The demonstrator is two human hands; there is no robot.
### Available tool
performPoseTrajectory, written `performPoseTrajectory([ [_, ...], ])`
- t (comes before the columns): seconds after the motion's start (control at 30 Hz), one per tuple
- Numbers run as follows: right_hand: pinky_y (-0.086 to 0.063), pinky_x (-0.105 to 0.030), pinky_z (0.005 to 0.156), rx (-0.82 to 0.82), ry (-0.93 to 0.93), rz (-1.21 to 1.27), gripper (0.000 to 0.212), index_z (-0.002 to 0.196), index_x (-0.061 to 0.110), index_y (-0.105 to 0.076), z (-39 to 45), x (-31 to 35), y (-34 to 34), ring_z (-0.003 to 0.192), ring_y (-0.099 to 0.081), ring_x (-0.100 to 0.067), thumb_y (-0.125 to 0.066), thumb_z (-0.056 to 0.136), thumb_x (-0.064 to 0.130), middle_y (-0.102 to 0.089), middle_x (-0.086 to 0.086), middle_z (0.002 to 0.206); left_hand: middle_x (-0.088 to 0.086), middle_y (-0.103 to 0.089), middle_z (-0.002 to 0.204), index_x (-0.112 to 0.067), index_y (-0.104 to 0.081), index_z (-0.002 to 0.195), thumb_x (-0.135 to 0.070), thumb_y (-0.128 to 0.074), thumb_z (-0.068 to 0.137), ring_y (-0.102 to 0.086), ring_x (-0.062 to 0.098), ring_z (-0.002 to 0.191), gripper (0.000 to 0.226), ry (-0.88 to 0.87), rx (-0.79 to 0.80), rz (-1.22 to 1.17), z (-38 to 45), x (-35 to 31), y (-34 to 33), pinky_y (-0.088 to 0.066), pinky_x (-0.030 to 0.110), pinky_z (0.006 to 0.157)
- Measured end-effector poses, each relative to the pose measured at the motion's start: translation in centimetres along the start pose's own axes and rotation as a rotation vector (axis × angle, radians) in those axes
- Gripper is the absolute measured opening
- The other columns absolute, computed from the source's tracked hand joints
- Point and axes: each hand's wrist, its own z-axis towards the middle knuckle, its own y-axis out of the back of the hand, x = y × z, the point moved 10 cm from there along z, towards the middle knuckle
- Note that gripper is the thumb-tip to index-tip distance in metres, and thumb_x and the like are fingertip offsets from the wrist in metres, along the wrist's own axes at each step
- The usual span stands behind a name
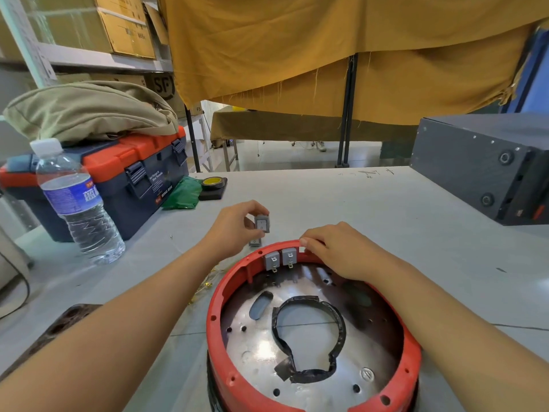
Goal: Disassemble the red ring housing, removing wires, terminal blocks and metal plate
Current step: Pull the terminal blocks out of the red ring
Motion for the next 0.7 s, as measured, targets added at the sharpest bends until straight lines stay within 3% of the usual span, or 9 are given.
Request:
performPoseTrajectory([
  [0.07, -0.047, -0.043, 0.085, 0.000, 0.001, -0.005, 0.037, 0.105, 0.016, -0.063, 0.0, 0.0, 0.0, 0.094, -0.052, -0.024, -0.032, 0.103, 0.035, -0.065, -0.006, 0.100, -0.001, -0.064, 0.104, -0.018, -0.063, 0.106, -0.005, -0.072, 0.078, -0.057, 0.008, 0.080, 0.033, -0.049, 0.017, 0.062, 0.2, 0.0, -0.9, -0.047, 0.013, 0.070],
  [0.1, -0.047, -0.043, 0.086, -0.001, 0.001, -0.006, 0.036, 0.105, 0.017, -0.063, 0.0, 0.0, 0.0, 0.094, -0.052, -0.024, -0.031, 0.103, 0.035, -0.065, -0.005, 0.100, -0.001, -0.065, 0.104, -0.018, -0.063, 0.106, -0.008, -0.072, 0.077, -0.057, 0.013, 0.090, 0.033, -0.069, 0.023, 0.123, 0.4, 0.0, -1.4, -0.048, 0.023, 0.081],
  [0.17, -0.047, -0.042, 0.084, -0.004, 0.003, -0.001, 0.036, 0.103, 0.017, -0.063, 0.0, 0.1, 0.1, 0.090, -0.050, -0.022, -0.032, 0.103, 0.034, -0.063, -0.004, 0.095, -0.004, -0.066, 0.105, -0.021, -0.065, 0.107, -0.017, -0.072, 0.076, -0.051, 0.020, 0.106, 0.032, -0.095, 0.016, 0.271, 0.9, 0.3, -2.0, -0.037, 0.032, 0.093],
  [0.3, -0.047, -0.040, 0.081, -0.005, 0.009, 0.004, 0.033, 0.098, 0.018, -0.061, -0.1, 0.2, 0.1, 0.085, -0.049, -0.021, -0.032, 0.103, 0.034, -0.058, -0.001, 0.088, -0.006, -0.063, 0.110, -0.028, -0.064, 0.110, -0.030, -0.070, 0.080, -0.038, 0.019, 0.119, 0.032, -0.077, 0.006, 0.346, 1.2, 1.8, -2.8, -0.014, 0.021, 0.084],
  [0.5, -0.047, -0.041, 0.082, -0.012, 0.018, 0.019, 0.034, 0.103, 0.018, -0.063, 0.0, 0.2, 0.1, 0.088, -0.051, -0.021, -0.033, 0.103, 0.034, -0.060, -0.001, 0.090, 0.002, -0.059, 0.122, -0.032, -0.063, 0.120, -0.036, -0.068, 0.083, -0.035, 0.018, 0.128, 0.038, -0.051, 0.019, 0.401, 1.4, 2.7, -3.2, -0.015, 0.025, 0.090],
  [0.7, -0.048, -0.042, 0.087, -0.018, 0.039, 0.043, 0.034, 0.115, 0.024, -0.064, 0.0, 0.2, 0.0, 0.098, -0.056, -0.022, -0.037, 0.101, 0.039, -0.067, -0.002, 0.107, -0.009, -0.054, 0.135, -0.029, -0.057, 0.128, -0.030, -0.067, 0.084, -0.036, 0.020, 0.128, 0.046, -0.046, 0.030, 0.399, 1.2, 2.2, -2.8, -0.022, 0.030, 0.100],
])
